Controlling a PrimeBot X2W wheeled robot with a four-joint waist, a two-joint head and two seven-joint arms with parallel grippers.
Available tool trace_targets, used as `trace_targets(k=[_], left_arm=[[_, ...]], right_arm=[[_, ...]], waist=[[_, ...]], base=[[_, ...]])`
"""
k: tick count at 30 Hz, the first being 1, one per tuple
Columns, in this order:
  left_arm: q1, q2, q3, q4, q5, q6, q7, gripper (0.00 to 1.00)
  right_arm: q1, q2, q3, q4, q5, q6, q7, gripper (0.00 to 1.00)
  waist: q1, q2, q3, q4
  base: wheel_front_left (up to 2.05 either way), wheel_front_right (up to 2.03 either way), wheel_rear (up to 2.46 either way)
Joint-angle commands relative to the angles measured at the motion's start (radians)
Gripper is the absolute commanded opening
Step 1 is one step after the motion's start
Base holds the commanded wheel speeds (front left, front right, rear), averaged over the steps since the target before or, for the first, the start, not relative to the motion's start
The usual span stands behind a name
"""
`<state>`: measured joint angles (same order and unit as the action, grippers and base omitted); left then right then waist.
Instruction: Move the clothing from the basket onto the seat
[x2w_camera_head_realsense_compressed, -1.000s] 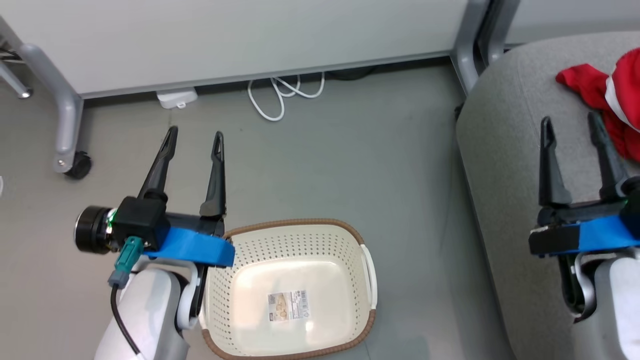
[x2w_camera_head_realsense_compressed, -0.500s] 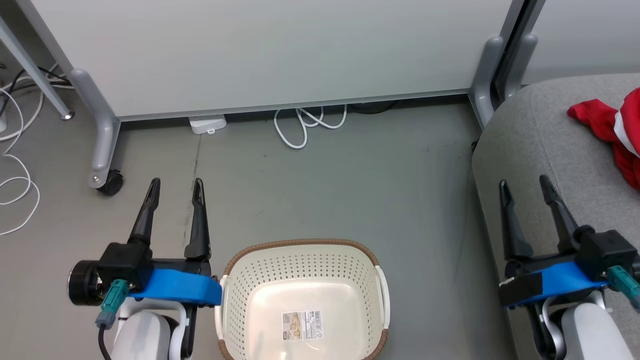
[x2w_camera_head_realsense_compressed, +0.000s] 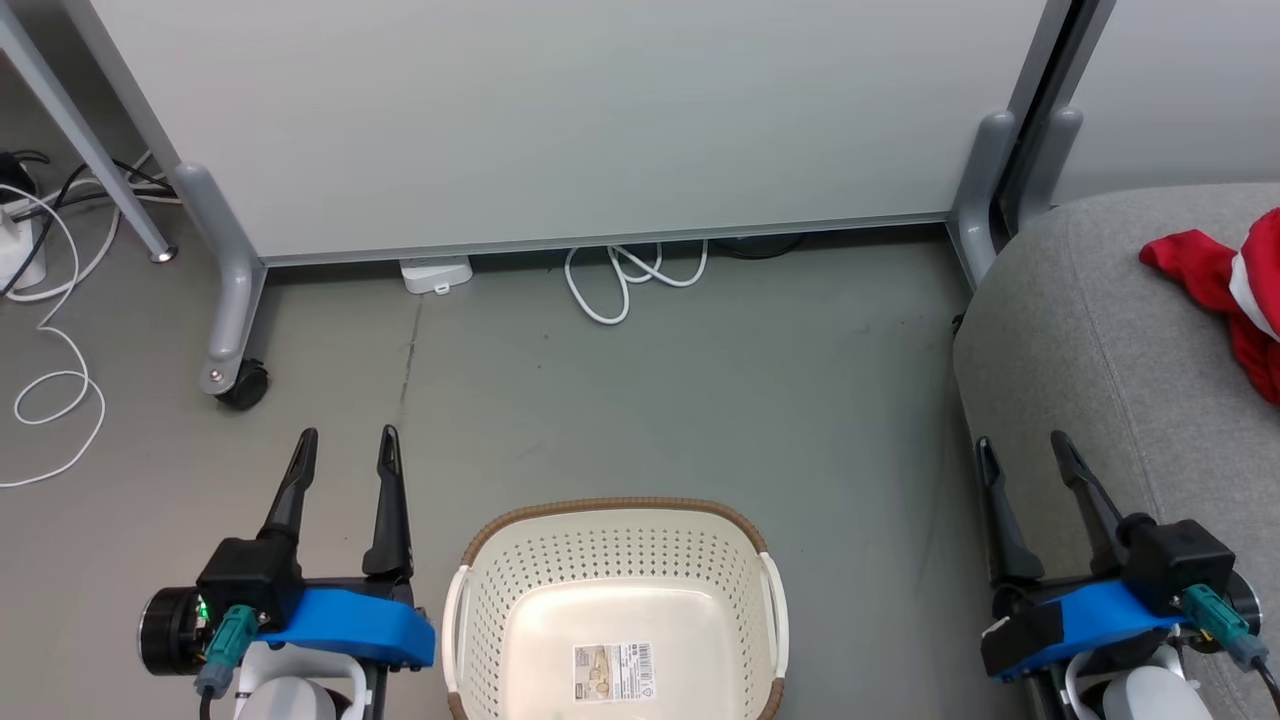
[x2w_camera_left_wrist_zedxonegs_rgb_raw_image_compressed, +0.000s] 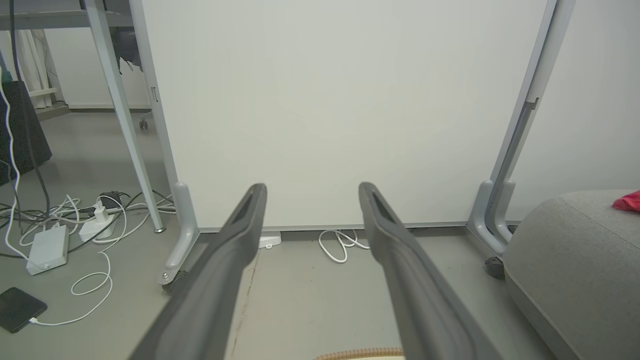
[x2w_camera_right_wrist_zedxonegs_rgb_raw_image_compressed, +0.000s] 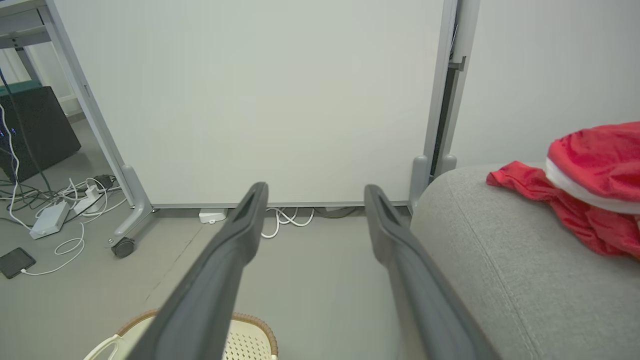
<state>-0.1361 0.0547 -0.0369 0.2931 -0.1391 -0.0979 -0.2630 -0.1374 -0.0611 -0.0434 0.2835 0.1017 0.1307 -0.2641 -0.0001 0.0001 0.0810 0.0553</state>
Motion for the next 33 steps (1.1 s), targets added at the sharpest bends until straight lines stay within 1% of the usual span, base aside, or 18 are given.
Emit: trace_targets(k=[1, 8, 22, 23, 27, 33], left_arm=[[0.009, -0.002, 0.009, 0.006, 0.008, -0.003, -0.003, 1.0], [0.016, -0.004, 0.009, 0.018, -0.004, -0.01, -0.003, 1.0], [0.018, -0.005, -0.008, 0.023, -0.011, 0.006, -0.003, 1.0], [0.012, -0.003, -0.007, 0.025, -0.012, 0.004, 0.0, 0.0], [0.037, -0.005, -0.006, 0.061, -0.016, 0.004, 0.009, 0.0], [0.031, -0.005, 0.013, 0.064, -0.13, 0.001, 0.044, 0.0]], right_arm=[[0.015, 0.004, -0.005, 0.011, 0.008, 0.0, -0.001, 1.0], [0.029, 0.009, -0.011, 0.024, 0.006, 0.0, 0.0, 1.0], [0.037, 0.012, -0.009, 0.024, 0.002, 0.0, 0.0, 1.0], [0.023, 0.008, -0.009, 0.026, 0.006, 0.0, 0.0, 0.0], [0.029, 0.01, -0.01, 0.064, 0.01, 0.0, 0.004, 0.0], [0.021, 0.01, -0.023, 0.067, 0.126, 0.0, 0.042, 0.0]], waist=[[0.0001, -0.0001, -0.004, 0.002], [0.0001, -0.0001, -0.013, 0.014], [0.0001, -0.0001, -0.015, 0.017], [0.0001, -0.0001, -0.015, 0.017], [0.0001, -0.0001, -0.016, 0.017], [0.0001, -0.0001, -0.019, 0.014]], base=[[0.0, 0.0, 0.0], [0.0, 0.0, 0.0], [0.0, 0.0, 0.0], [0.0, 0.0, 0.0], [0.0, 0.0, 0.0], [0.0, 0.0, 0.0]])
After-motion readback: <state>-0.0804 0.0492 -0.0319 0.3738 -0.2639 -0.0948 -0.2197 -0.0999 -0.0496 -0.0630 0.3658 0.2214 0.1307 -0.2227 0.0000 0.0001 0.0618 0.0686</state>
